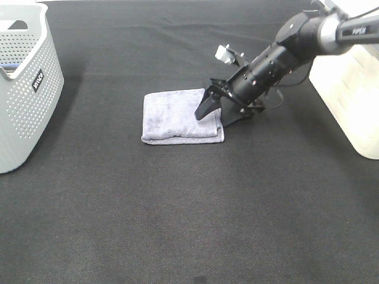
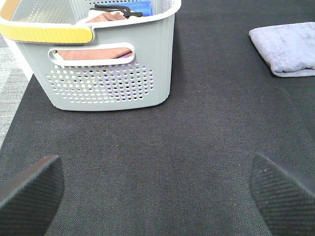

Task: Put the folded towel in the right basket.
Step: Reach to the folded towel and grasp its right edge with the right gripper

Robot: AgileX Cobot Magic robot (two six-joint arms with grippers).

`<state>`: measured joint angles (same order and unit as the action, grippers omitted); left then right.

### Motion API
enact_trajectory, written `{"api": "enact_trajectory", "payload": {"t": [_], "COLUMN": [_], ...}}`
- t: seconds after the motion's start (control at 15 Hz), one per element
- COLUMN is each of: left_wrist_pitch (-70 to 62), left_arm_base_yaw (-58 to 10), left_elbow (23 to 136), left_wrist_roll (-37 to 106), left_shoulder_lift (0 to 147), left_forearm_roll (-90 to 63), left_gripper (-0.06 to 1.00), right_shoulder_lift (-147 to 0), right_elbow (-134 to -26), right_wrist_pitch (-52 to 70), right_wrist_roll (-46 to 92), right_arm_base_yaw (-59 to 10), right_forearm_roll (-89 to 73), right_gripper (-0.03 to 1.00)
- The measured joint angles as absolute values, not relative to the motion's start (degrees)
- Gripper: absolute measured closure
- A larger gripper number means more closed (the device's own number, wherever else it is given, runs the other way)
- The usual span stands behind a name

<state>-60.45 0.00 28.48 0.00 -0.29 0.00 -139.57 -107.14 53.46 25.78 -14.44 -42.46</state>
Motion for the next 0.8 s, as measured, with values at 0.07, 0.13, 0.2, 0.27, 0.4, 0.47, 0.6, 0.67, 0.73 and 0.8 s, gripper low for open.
{"api": "enact_trajectory", "payload": {"t": [0.07,0.13,0.2,0.27,0.4,0.47,0.6,0.67,0.73,0.8], "left_wrist_pitch": [-60.45,-60.45,-60.45,-60.45,-60.45,-60.45,-60.45,-60.45,-60.45,-60.45], "left_arm_base_yaw": [0.00,0.00,0.00,0.00,0.00,0.00,0.00,0.00,0.00,0.00], "left_elbow": [28.48,28.48,28.48,28.48,28.48,28.48,28.48,28.48,28.48,28.48], "left_wrist_roll": [0.00,0.00,0.00,0.00,0.00,0.00,0.00,0.00,0.00,0.00], "left_shoulder_lift": [-0.29,-0.29,-0.29,-0.29,-0.29,-0.29,-0.29,-0.29,-0.29,-0.29], "left_forearm_roll": [0.00,0.00,0.00,0.00,0.00,0.00,0.00,0.00,0.00,0.00], "left_gripper": [-0.03,-0.03,-0.03,-0.03,-0.03,-0.03,-0.03,-0.03,-0.03,-0.03], "right_shoulder_lift": [-139.23,-139.11,-139.11,-139.17,-139.86,-140.72,-141.98,-142.61,-143.01,-143.41], "right_elbow": [-108.63,-109.55,-109.95,-109.95,-110.12,-110.12,-110.35,-110.47,-110.52,-110.64], "right_wrist_pitch": [53.63,53.80,53.80,53.97,54.95,55.00,55.29,55.29,55.29,55.41], "right_wrist_roll": [23.95,22.69,22.35,22.35,22.40,22.40,22.40,22.40,22.69,23.32], "right_arm_base_yaw": [-14.15,-13.69,-13.41,-13.24,-13.18,-13.18,-13.18,-13.18,-13.18,-13.18], "right_forearm_roll": [-39.94,-38.22,-36.96,-36.73,-37.47,-37.82,-38.73,-41.25,-42.97,-45.26], "right_gripper": [0.25,0.25,0.25,0.25,0.25,0.25,0.25,0.25,0.25,0.25]}}
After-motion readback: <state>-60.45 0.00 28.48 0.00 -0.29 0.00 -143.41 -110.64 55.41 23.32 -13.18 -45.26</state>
